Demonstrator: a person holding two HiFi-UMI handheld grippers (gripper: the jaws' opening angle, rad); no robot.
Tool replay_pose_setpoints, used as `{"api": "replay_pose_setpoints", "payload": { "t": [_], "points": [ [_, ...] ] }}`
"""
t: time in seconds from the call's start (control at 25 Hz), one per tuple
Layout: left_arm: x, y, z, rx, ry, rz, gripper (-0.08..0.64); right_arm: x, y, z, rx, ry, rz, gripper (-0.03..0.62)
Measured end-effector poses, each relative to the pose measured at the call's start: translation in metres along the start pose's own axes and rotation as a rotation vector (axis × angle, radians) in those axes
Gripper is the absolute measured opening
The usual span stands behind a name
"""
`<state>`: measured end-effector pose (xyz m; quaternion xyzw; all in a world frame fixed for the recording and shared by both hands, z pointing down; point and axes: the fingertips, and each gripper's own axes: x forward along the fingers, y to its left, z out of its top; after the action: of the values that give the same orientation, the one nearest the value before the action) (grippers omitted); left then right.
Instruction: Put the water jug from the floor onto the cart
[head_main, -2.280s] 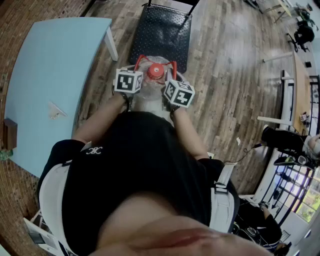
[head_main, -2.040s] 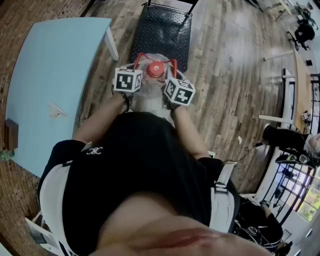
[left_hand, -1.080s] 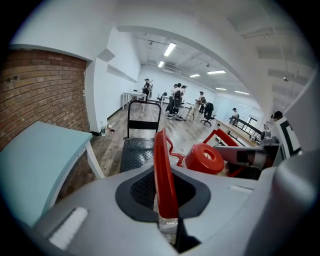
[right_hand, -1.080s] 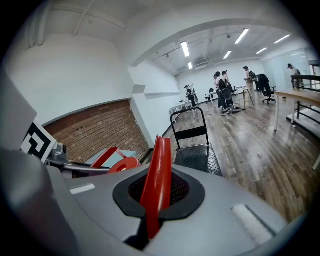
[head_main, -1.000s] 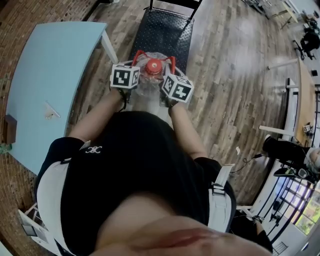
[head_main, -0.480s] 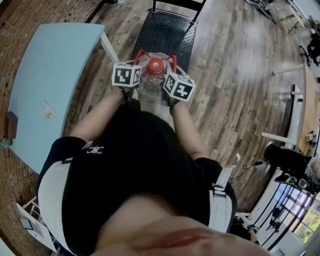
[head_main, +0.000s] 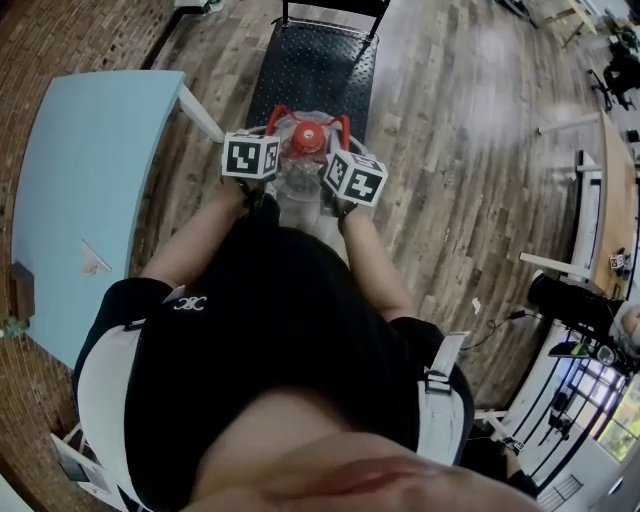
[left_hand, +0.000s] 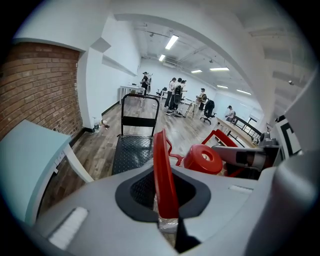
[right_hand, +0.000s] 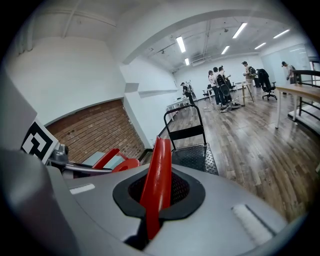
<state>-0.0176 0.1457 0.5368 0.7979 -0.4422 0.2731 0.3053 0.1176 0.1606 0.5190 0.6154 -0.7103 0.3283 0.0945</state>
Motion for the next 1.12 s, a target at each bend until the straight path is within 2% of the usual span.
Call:
{"api": "replay_pose_setpoints", "payload": {
  "t": [0.24, 0.44, 0.64, 1.12],
  "points": [
    [0.038, 0.037, 0.037, -0.018, 0.025, -0.015, 0.026, 0.055, 0.003, 0.03, -0.005, 0.021, -0.013, 0.017],
    [0.065, 0.07, 0.084, -0.023, 0.021, -0.042, 0.026, 0.107, 0.01, 0.065, -0.007, 0.036, -0.033, 0.017],
    [0.088, 0.113, 0.133, -0.012, 0.008, -0.038, 0.026, 0.163, 0.027, 0.095, -0.024, 0.053, -0.035, 0.017],
    [0.113, 0.203, 0.194, -0.056, -0.014, -0.002, 0.026, 0.261, 0.078, 0.143, -0.051, 0.068, 0.019, 0.017]
  ]
}}
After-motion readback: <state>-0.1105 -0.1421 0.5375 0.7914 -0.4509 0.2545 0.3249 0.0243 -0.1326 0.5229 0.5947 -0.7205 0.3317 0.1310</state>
